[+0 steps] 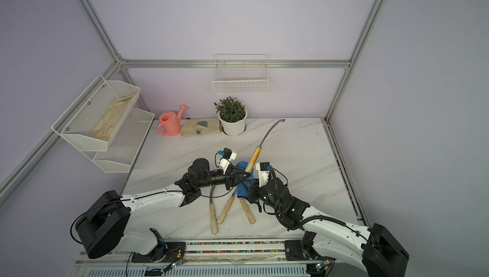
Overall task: Wipe small sickles with rags
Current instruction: Wipe the small sickle.
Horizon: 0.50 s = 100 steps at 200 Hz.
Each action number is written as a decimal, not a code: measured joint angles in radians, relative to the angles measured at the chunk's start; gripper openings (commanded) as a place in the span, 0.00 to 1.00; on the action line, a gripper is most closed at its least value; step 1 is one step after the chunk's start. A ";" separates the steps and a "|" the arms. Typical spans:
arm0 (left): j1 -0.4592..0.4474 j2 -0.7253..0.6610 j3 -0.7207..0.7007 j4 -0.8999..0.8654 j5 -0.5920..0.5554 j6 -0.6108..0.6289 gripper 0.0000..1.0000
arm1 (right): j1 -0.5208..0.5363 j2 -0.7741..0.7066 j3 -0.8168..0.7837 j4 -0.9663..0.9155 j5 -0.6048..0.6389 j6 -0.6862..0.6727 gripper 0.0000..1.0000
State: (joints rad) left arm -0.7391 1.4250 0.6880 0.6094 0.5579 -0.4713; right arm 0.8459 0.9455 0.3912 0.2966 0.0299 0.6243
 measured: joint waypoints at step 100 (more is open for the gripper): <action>0.013 -0.024 0.000 -0.135 -0.137 0.073 0.00 | -0.113 -0.018 -0.017 0.027 -0.039 0.025 0.00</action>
State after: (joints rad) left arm -0.7265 1.4006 0.6880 0.4740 0.4206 -0.3985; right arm 0.7326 0.9276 0.3740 0.3237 -0.0090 0.6495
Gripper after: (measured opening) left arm 0.223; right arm 0.205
